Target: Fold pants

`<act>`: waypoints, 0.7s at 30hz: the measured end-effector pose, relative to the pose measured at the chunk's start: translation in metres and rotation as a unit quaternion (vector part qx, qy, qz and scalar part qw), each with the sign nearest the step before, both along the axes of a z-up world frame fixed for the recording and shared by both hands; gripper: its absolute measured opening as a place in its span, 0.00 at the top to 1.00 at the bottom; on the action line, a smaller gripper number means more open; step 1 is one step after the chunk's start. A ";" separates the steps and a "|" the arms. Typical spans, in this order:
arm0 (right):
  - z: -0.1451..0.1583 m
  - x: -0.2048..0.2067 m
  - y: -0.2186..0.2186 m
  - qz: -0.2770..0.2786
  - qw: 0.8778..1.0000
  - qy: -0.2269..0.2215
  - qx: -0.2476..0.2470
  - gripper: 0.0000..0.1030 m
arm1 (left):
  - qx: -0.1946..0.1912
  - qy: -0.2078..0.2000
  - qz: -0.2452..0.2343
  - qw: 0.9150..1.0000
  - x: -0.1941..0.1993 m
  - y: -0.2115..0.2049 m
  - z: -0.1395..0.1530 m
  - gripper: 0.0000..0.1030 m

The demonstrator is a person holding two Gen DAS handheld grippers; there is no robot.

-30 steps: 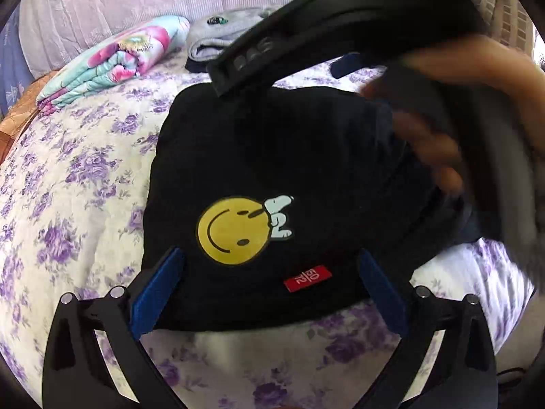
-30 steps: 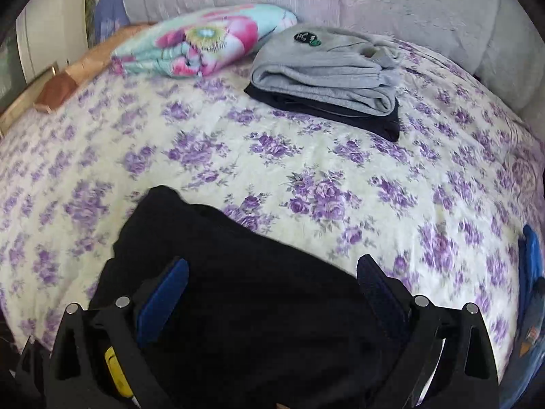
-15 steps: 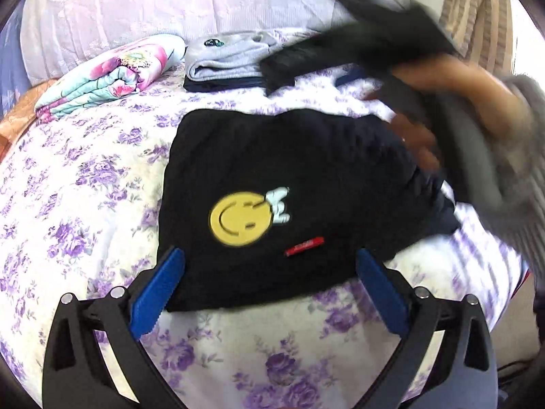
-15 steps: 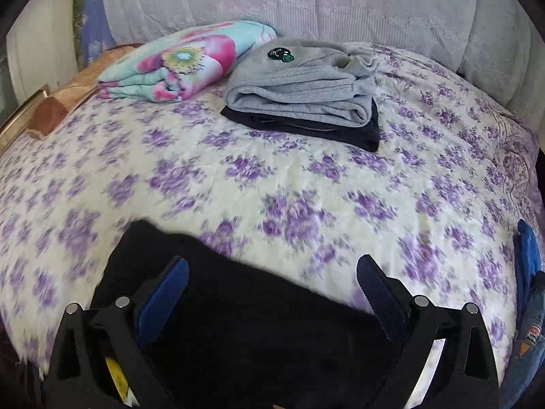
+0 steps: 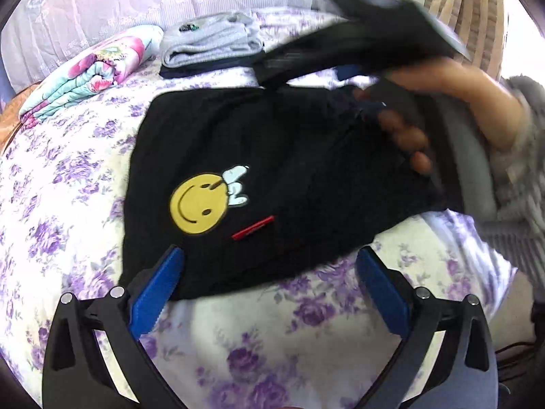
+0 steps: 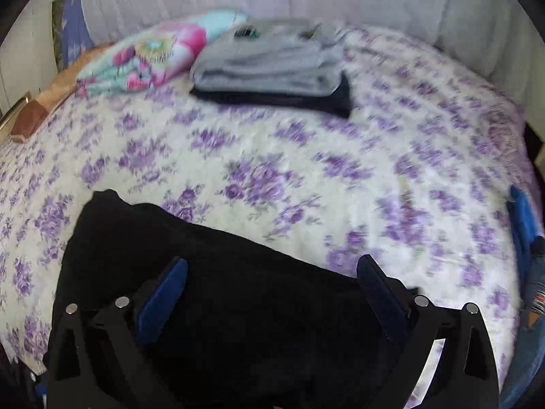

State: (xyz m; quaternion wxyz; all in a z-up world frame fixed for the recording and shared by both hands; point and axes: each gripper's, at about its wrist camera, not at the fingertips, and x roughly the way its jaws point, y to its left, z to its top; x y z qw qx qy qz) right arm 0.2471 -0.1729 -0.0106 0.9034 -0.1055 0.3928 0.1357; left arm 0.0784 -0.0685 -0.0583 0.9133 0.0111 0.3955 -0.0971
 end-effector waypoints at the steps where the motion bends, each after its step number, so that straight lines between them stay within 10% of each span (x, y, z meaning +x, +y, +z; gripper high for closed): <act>1: 0.004 -0.013 -0.007 0.002 1.000 -0.010 0.000 0.04 | -0.015 -0.008 0.010 1.000 -0.006 0.006 0.005 0.04; 7: -0.039 -0.078 -0.043 -0.029 0.998 -0.005 -0.063 0.04 | -0.071 0.037 0.096 0.992 0.019 0.051 0.001 0.04; 12: -0.043 -0.100 -0.071 -0.074 0.997 0.002 0.031 0.04 | -0.054 0.026 0.081 0.995 0.015 0.051 0.000 0.04; 21: 0.058 -0.187 -0.096 -0.089 0.960 -0.209 0.165 0.04 | -0.011 -0.092 0.127 0.988 -0.024 0.061 0.076 0.04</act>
